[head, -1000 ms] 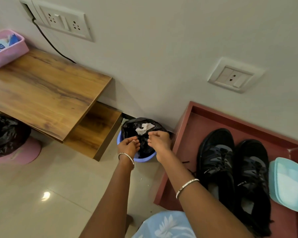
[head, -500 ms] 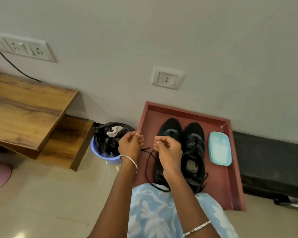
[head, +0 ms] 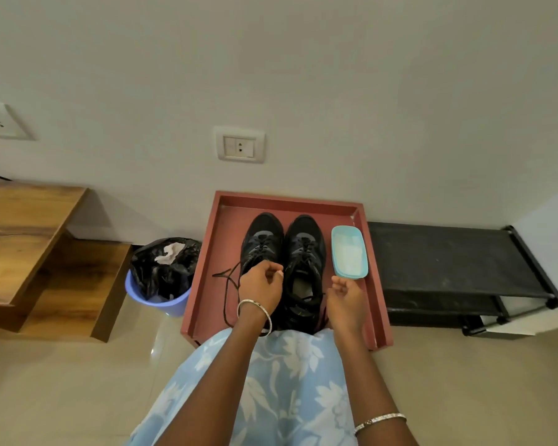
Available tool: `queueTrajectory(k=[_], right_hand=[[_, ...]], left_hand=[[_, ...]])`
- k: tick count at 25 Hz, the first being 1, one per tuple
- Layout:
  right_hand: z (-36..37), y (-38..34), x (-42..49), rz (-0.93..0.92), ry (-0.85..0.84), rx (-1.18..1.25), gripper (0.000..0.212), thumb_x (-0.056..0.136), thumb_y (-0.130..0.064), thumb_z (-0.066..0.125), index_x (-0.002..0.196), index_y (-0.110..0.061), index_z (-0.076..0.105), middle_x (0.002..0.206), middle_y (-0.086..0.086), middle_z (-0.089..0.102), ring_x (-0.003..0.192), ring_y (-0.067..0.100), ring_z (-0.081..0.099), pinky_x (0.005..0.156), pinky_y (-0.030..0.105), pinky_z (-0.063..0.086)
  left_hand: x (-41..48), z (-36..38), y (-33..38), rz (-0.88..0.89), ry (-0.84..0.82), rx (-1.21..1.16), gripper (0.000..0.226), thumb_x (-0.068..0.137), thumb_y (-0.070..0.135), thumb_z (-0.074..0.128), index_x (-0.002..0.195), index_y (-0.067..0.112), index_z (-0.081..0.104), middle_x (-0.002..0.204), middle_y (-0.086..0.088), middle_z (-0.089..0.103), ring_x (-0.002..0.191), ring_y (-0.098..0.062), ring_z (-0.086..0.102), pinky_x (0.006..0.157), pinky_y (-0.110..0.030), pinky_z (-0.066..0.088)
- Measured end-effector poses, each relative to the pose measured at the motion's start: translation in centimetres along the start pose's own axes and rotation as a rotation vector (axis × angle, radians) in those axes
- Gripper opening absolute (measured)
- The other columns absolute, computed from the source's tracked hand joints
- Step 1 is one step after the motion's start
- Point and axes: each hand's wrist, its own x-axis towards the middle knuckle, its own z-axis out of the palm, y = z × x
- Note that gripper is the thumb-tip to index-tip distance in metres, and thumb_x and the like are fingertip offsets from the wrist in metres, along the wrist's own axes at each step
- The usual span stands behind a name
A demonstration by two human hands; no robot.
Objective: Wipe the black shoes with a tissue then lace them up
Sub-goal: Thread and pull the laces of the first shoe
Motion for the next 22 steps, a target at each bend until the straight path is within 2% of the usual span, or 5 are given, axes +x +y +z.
queueTrajectory(k=[3, 6, 12, 17, 22], right_hand=[[0.9, 0.6, 1.7, -0.093, -0.146, -0.16, 0.045, 0.091, -0.016, 0.071, 0.135, -0.015, 0.058, 0.13, 0.0, 0.062, 0.123, 0.019, 0.058, 0.096, 0.027, 0.045], [2.0, 1.1, 3.3, -0.178, -0.166, -0.234, 0.044, 0.088, -0.013, 0.075, 0.13, -0.014, 0.063, 0.121, 0.004, 0.068, 0.112, 0.019, 0.065, 0.086, 0.019, 0.047], [1.5, 2.0, 4.0, -0.192, -0.059, -0.19, 0.025, 0.084, -0.021, 0.08, 0.108, -0.016, 0.075, 0.088, -0.006, 0.072, 0.083, 0.012, 0.07, 0.066, 0.013, 0.049], [1.8, 0.4, 5.0, -0.362, -0.136, -0.188, 0.05, 0.086, -0.009, 0.075, 0.132, -0.023, 0.061, 0.108, -0.003, 0.062, 0.091, 0.01, 0.063, 0.079, 0.018, 0.051], [2.3, -0.6, 6.6, -0.361, -0.046, -0.147, 0.008, 0.09, -0.014, 0.07, 0.095, -0.018, 0.076, 0.094, 0.001, 0.072, 0.085, 0.015, 0.068, 0.077, 0.027, 0.058]], left_hand=[[0.7, 1.5, 0.8, 0.059, -0.05, 0.23, 0.031, 0.093, 0.027, 0.064, 0.123, 0.018, 0.066, 0.113, 0.002, 0.072, 0.094, -0.014, 0.067, 0.09, -0.036, 0.055], [1.6, 2.9, 1.5, 0.104, -0.085, 0.418, 0.044, 0.092, 0.038, 0.065, 0.134, 0.023, 0.06, 0.126, 0.003, 0.068, 0.113, -0.019, 0.065, 0.091, -0.036, 0.053], [2.5, 3.7, 1.6, 0.056, 0.072, 0.404, 0.013, 0.089, 0.041, 0.069, 0.091, 0.028, 0.07, 0.084, 0.009, 0.071, 0.078, -0.016, 0.069, 0.062, -0.029, 0.051], [1.9, 4.7, 2.1, 0.147, 0.0, 0.223, 0.015, 0.091, 0.036, 0.062, 0.085, 0.023, 0.062, 0.073, 0.01, 0.064, 0.084, -0.017, 0.061, 0.07, -0.038, 0.053], [0.0, 3.9, 4.4, 0.19, -0.161, 0.067, 0.01, 0.094, 0.029, 0.061, 0.088, 0.022, 0.066, 0.064, 0.003, 0.068, 0.06, -0.012, 0.067, 0.067, -0.043, 0.059]])
